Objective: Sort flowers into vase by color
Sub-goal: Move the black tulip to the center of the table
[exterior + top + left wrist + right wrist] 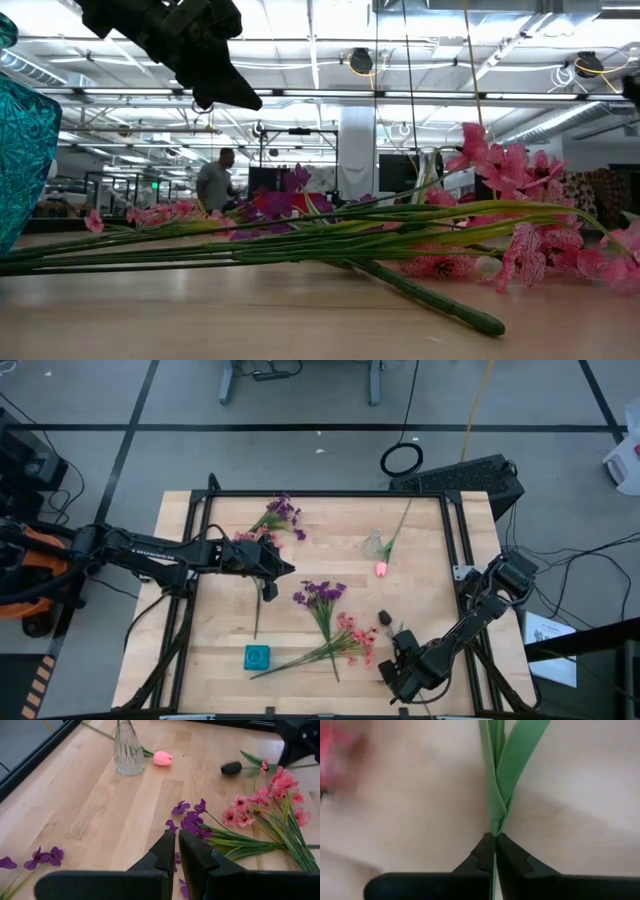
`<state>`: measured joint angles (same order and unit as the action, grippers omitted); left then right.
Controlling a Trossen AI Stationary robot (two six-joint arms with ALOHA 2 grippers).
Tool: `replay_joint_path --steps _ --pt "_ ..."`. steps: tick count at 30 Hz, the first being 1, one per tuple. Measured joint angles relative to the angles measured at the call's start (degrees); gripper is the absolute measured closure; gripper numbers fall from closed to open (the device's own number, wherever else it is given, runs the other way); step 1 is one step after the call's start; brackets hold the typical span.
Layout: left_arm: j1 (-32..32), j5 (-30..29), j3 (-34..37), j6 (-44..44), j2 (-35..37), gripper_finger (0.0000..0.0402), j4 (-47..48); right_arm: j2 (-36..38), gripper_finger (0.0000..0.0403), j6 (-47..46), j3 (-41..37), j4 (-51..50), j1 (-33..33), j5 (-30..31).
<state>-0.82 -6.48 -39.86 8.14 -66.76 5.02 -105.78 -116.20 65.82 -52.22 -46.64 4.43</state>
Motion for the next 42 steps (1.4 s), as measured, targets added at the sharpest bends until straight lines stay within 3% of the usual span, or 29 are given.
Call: replay_joint_path --steps 5,10,15,20,28,32,42 --pt "-0.1 0.0 0.0 0.1 0.0 0.0369 -0.1 3.0 0.0401 -1.8 6.8 -11.9 -1.4 2.8" --pt "-0.4 0.1 0.0 0.6 0.0 0.0369 -0.1 5.9 0.0402 0.1 13.8 -18.6 -1.9 20.3" --pt "-0.8 0.1 0.0 2.0 0.0 0.0369 -0.3 7.5 0.0402 11.8 15.0 -13.6 1.5 39.7" --pt "-0.9 0.3 0.0 3.2 0.0 0.0369 1.5 7.0 0.0403 24.9 15.0 -1.8 7.8 48.8" --pt "-2.5 0.3 0.0 5.0 0.0 0.0369 6.4 5.8 0.0403 49.0 15.0 24.4 17.6 51.3" --pt "-4.3 0.2 0.0 5.1 0.0 0.0369 7.7 3.1 0.0403 52.1 15.1 30.7 21.0 52.5" --pt "-5.7 -2.1 0.0 5.1 0.0 0.0369 10.1 -6.9 0.0402 49.4 15.0 40.8 26.1 45.1"
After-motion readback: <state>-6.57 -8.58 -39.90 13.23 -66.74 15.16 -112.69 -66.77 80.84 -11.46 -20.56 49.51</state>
